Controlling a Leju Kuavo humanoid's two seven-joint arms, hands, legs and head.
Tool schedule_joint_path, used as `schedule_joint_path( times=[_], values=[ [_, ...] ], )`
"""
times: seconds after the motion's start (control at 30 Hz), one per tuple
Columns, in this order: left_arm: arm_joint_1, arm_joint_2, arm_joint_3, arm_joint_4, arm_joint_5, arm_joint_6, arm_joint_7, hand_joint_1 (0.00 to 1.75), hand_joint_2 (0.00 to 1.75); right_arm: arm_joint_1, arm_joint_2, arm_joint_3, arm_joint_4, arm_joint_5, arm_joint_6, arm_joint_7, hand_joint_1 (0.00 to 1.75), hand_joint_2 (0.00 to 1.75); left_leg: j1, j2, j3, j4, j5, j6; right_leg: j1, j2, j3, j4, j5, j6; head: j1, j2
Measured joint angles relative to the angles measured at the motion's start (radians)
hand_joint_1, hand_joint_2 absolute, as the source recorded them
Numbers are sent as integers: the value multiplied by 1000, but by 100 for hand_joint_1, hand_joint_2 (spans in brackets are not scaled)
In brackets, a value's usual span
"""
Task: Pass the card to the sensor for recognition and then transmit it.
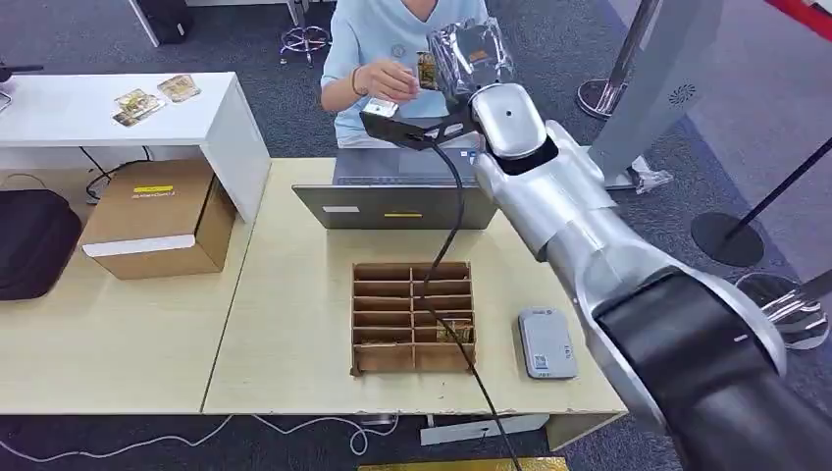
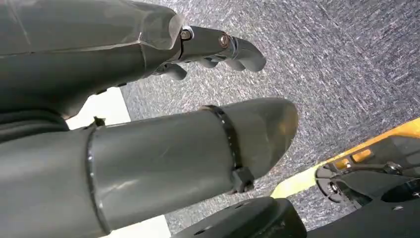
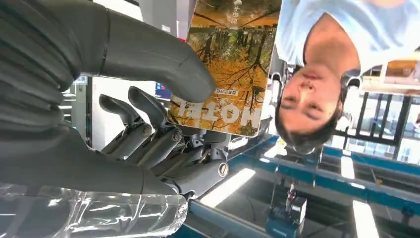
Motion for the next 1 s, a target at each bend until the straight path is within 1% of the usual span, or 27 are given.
schedule_joint_path(
  times=[0.1, 0.43, 0.73, 1.0],
  values=[
    [-3, 0, -6, 0, -4, -3, 0, 0, 0, -3, 1, 0, 11, -9, 4, 8, 175, 175, 0, 0, 0, 0, 0, 0, 0, 0, 0, 0, 0, 0, 0, 0],
    [-8, 0, -12, 0, -15, -11, 2, 0, 0, -8, 1, -5, 29, -20, 10, 5, 175, 175, 0, 0, 0, 0, 0, 0, 0, 0, 0, 0, 0, 0, 0, 0],
    [-12, -1, -38, 0, -43, -21, 2, 0, 0, -8, -1, -24, 31, -23, 9, 5, 175, 175, 0, 0, 0, 0, 0, 0, 0, 0, 0, 0, 0, 0, 0, 0],
    [-13, -5, -40, 0, -46, -24, 11, 0, 0, -3, -2, -29, 37, -25, 29, -10, 175, 175, 0, 0, 0, 0, 0, 0, 0, 0, 0, 0, 0, 0, 0, 0]
  ],
)
